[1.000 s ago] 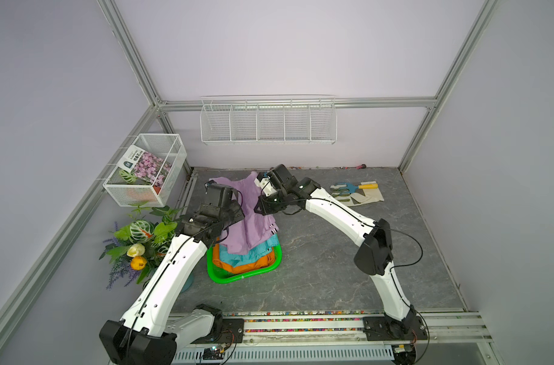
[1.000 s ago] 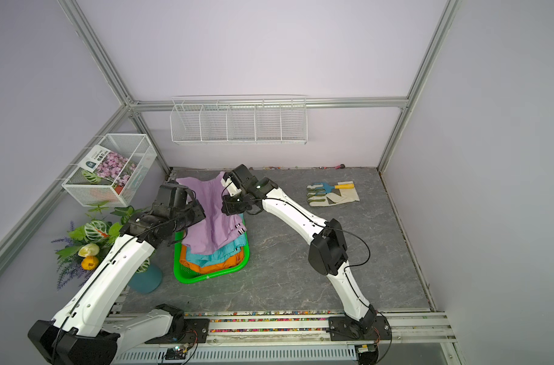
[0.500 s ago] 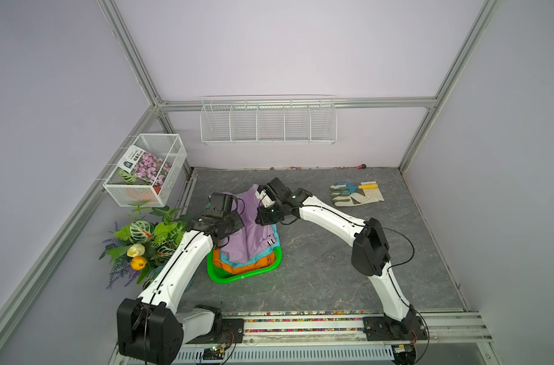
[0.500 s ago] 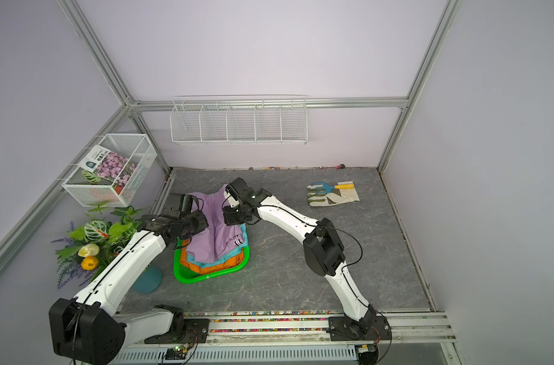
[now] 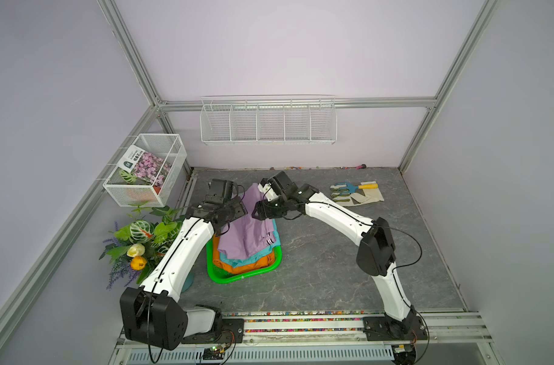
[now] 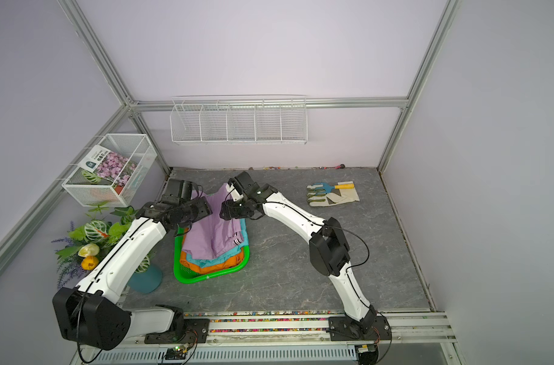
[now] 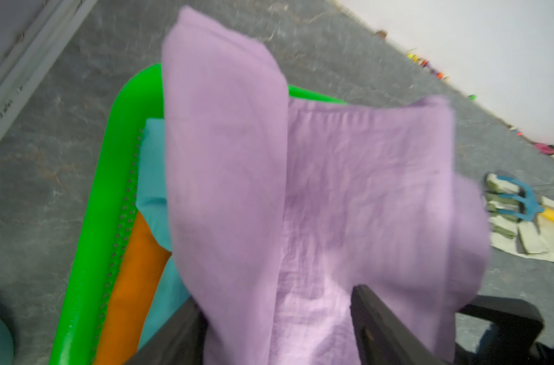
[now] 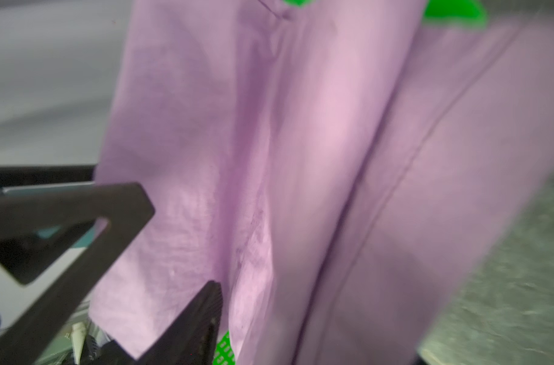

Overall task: Put the folded long pants in the basket
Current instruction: Adjust the long pant in the basket.

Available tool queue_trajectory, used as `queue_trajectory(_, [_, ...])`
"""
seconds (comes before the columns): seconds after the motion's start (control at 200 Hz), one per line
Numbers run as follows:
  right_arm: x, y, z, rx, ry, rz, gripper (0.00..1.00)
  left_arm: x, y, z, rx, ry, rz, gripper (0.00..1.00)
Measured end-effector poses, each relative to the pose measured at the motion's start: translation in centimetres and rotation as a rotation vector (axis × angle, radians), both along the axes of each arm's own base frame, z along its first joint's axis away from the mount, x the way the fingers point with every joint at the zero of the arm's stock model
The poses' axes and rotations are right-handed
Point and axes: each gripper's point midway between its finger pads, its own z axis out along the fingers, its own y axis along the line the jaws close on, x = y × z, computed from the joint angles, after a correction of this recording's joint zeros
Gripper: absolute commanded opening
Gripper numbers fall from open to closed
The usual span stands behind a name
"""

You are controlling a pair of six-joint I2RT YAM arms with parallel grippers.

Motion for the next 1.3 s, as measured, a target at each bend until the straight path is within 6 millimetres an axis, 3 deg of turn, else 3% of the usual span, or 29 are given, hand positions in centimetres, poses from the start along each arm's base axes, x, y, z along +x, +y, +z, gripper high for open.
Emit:
queue_trajectory(0.195, [1.2,-1.9,4.6,0.070,-0.065,-0.035,0.64,0.5,0.2,3.6,0.008,-0.092,-0.007,0.73])
queue_trajectory(0.26, [1.4,-2.4,5.4,0.081,-0.076,-0.045,0.50,0.5,0.4,4.4,0.017,-0.115,-0.007,0.68])
queue_trajectory(0.31, [1.6,-2.7,5.9,0.084,-0.088,-0.047,0.31,0.4,0.5,4.8,0.022,-0.128,-0.008,0.55])
queue_trajectory(0.4, [1.5,-2.6,6.2,0.095,-0.097,-0.036,0.03,0.4,0.3,5.3,0.016,-0.148,-0.020,0.00])
queue_trajectory(0.485, [0.9,-2.2,6.2,0.100,-0.090,-0.017,0.00,0.6,-0.4,5.1,-0.017,-0.159,-0.047,0.00])
queue_trajectory(0.58, [-0.1,-1.1,6.3,0.107,-0.092,0.018,0.00,0.5,-1.2,3.0,-0.054,-0.123,-0.063,0.00])
queue_trajectory(0.68, [-1.2,0.3,5.6,0.106,-0.082,0.052,0.00,0.1,-1.4,-0.9,-0.064,-0.035,-0.054,0.00])
queue_trajectory(0.83, [-2.0,2.1,1.4,0.053,-0.019,0.062,0.00,-1.1,-0.8,-6.7,-0.049,0.104,-0.006,0.00])
queue_trajectory(1.05, [-0.8,1.7,-6.7,-0.061,0.107,-0.034,0.00,-0.3,-0.5,-9.2,-0.045,0.136,0.051,0.00])
queue_trajectory(1.3, [-0.4,1.8,-8.0,-0.045,0.135,-0.078,0.00,0.4,-1.3,-13.9,-0.065,0.205,0.060,0.00])
